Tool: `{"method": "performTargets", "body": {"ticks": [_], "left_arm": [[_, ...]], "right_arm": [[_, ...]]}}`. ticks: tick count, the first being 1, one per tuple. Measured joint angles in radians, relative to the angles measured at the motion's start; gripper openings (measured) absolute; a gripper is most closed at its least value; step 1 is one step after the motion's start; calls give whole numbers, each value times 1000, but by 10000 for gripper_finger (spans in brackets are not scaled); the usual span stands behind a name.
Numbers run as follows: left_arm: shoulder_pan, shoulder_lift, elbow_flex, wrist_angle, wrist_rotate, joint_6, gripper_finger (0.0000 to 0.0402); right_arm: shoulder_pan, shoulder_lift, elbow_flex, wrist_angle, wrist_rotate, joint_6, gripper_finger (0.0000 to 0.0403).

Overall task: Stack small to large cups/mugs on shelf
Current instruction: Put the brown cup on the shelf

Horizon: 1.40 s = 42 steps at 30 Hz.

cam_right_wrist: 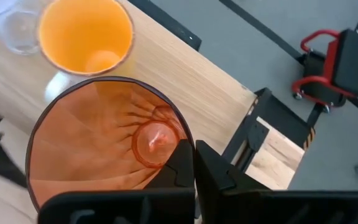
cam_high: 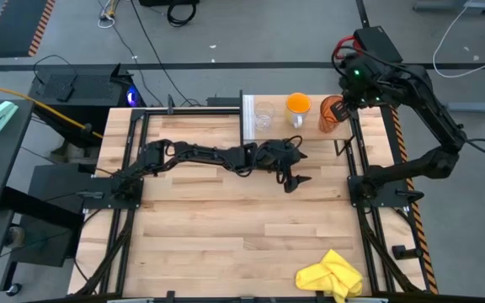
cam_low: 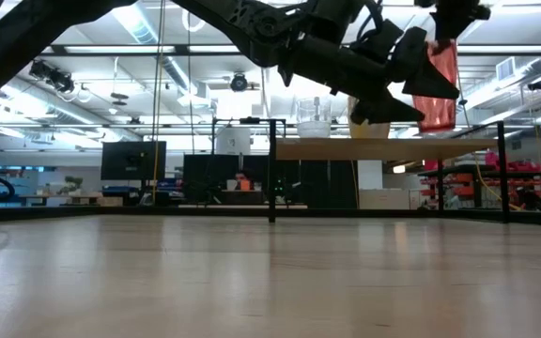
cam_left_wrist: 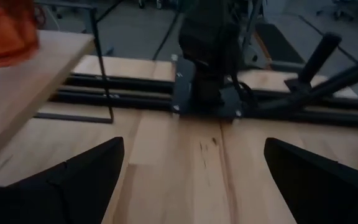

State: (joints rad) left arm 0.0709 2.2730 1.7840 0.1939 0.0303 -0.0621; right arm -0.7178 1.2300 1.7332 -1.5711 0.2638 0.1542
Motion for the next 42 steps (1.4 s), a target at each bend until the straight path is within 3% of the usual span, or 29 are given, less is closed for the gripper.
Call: {"method": "performTargets", "body": {"ticks": [19, 42], "left_arm": [[-39, 0, 0, -122, 1, 44, 396], [-42, 0, 0, -128, 0, 51, 396]], "right_arm": [[-165, 16, -1, 0, -38, 20, 0], [-218, 90, -1, 41, -96, 36, 1]]}}
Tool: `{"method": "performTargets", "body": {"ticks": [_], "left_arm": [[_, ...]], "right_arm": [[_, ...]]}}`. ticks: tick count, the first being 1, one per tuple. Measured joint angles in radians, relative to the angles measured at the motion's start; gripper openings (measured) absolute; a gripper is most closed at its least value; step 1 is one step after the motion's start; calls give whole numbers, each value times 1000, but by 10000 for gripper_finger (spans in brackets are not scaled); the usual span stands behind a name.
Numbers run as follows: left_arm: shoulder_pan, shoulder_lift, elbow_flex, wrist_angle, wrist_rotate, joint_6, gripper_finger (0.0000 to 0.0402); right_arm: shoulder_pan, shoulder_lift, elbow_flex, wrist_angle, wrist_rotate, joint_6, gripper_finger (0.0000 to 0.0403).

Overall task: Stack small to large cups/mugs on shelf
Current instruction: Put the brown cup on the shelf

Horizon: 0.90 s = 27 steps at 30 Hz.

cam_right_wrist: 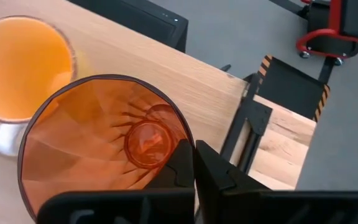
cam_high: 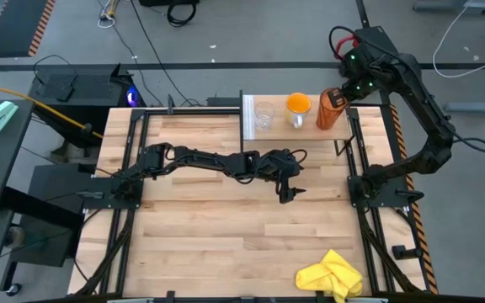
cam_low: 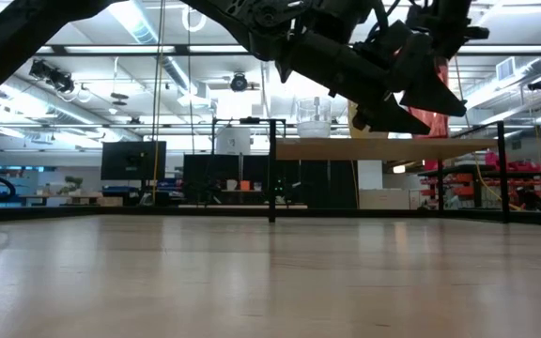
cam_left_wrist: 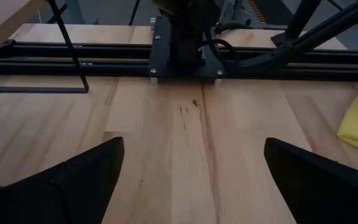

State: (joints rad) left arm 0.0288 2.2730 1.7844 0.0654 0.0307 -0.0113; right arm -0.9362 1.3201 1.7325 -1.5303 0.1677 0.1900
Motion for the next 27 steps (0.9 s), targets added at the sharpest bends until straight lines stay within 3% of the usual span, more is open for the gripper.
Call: {"method": "performTargets", "body": {"ticks": [11, 27], "left_arm": [[0, 0, 0, 0, 0, -2, 396], [-9, 0, 0, -2, 0, -2, 396]], "right_arm": [[-9, 0, 0, 41, 10, 28, 6], [-9, 0, 0, 52, 17, 52, 64]]}}
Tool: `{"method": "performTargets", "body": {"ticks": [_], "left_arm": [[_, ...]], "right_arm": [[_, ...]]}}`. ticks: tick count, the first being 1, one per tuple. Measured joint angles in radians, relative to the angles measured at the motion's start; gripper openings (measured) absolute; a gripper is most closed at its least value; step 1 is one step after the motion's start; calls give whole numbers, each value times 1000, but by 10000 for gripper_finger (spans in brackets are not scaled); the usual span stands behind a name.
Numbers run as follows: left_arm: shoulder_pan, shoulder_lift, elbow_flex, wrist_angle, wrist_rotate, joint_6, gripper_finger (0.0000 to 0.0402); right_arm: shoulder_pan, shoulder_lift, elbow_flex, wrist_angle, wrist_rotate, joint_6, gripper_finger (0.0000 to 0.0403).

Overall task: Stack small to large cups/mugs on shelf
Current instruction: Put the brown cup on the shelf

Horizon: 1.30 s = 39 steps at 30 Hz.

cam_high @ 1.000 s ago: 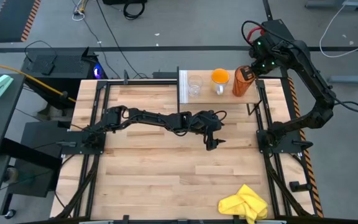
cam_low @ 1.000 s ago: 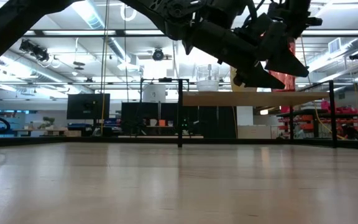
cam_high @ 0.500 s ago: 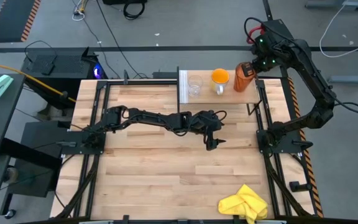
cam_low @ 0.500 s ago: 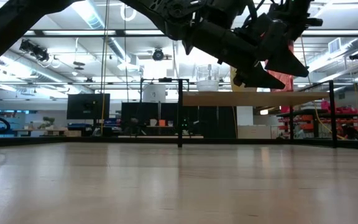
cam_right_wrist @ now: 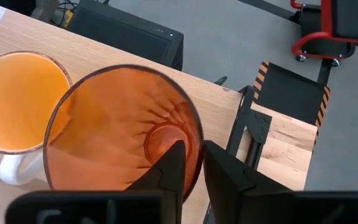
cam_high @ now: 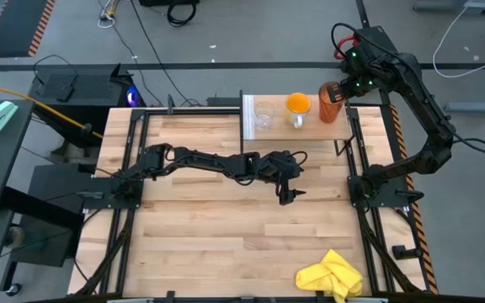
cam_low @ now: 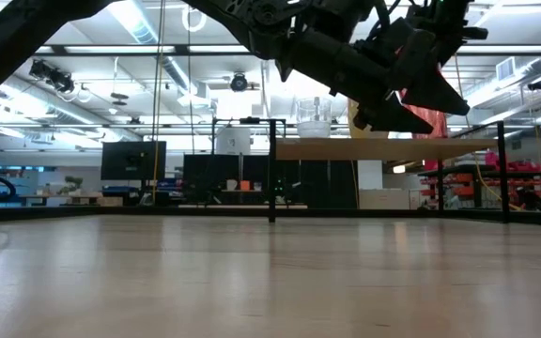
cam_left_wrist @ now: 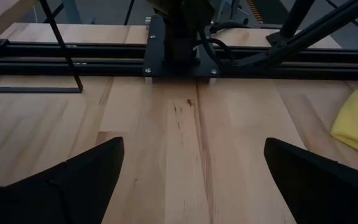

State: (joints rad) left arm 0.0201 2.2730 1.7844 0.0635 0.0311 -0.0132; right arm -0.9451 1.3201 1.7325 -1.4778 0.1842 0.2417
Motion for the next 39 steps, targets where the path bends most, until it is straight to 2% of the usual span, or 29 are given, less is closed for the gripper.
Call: {"method": "performTargets", "body": {"ticks": [12, 39], "left_arm": [[0, 0, 0, 0, 0, 0, 396], [-1, 0, 0, -18, 0, 0, 396]], "right_arm": [[0, 0, 0, -3, 14, 42, 86], [4, -3, 0, -25, 17, 108, 85]]}}
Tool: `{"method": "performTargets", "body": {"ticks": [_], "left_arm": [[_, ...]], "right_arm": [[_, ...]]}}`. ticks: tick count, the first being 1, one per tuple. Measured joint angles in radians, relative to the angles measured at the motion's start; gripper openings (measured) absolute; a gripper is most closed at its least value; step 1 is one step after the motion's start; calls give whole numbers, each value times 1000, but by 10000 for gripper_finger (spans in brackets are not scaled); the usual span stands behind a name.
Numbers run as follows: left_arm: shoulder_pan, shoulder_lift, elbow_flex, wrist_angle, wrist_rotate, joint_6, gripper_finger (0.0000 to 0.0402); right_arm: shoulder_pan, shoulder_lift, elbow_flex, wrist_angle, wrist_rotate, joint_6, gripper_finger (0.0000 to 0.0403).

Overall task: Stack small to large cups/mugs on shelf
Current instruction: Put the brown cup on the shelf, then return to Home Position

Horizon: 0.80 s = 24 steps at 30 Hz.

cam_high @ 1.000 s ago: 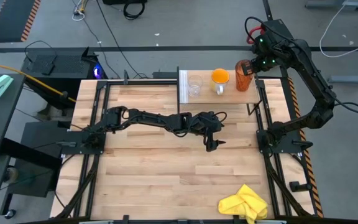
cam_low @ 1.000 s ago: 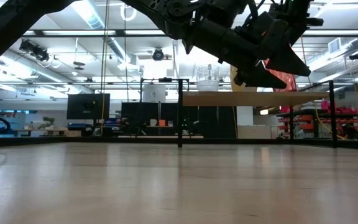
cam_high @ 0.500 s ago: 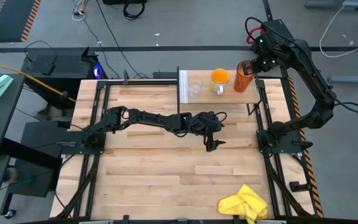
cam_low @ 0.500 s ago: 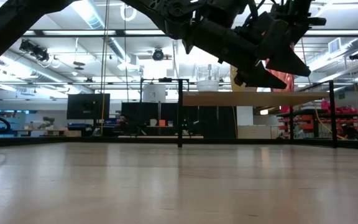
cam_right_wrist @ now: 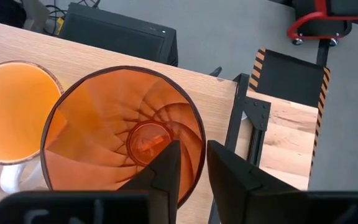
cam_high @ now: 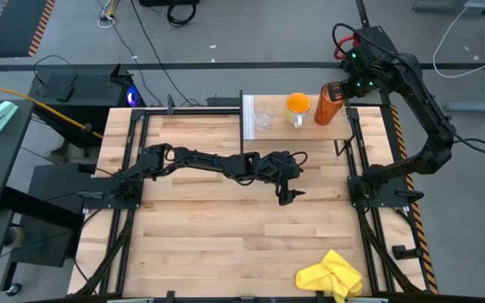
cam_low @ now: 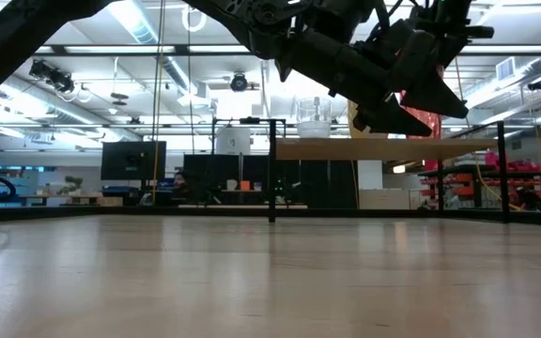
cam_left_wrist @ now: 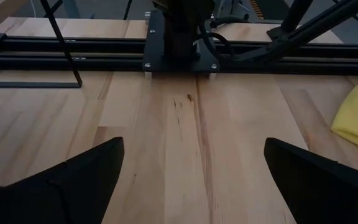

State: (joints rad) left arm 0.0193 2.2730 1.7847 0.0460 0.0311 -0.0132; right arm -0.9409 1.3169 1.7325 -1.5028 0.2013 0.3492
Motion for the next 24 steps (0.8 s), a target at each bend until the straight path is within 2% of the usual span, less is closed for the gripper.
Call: {"method": "performTargets", "body": {"ticks": [7, 14, 19, 24], "left_arm": [[0, 0, 0, 0, 0, 0, 396], [0, 0, 0, 2, 0, 0, 396], [0, 0, 0, 2, 0, -2, 396], [-8, 0, 0, 2, 0, -27, 396]], "right_arm": [[18, -54, 0, 0, -1, -8, 77], [84, -161, 0, -25, -20, 18, 73], [204, -253, 0, -30, -58, 45, 73], [388, -340, 0, -44, -62, 152, 73]]}}
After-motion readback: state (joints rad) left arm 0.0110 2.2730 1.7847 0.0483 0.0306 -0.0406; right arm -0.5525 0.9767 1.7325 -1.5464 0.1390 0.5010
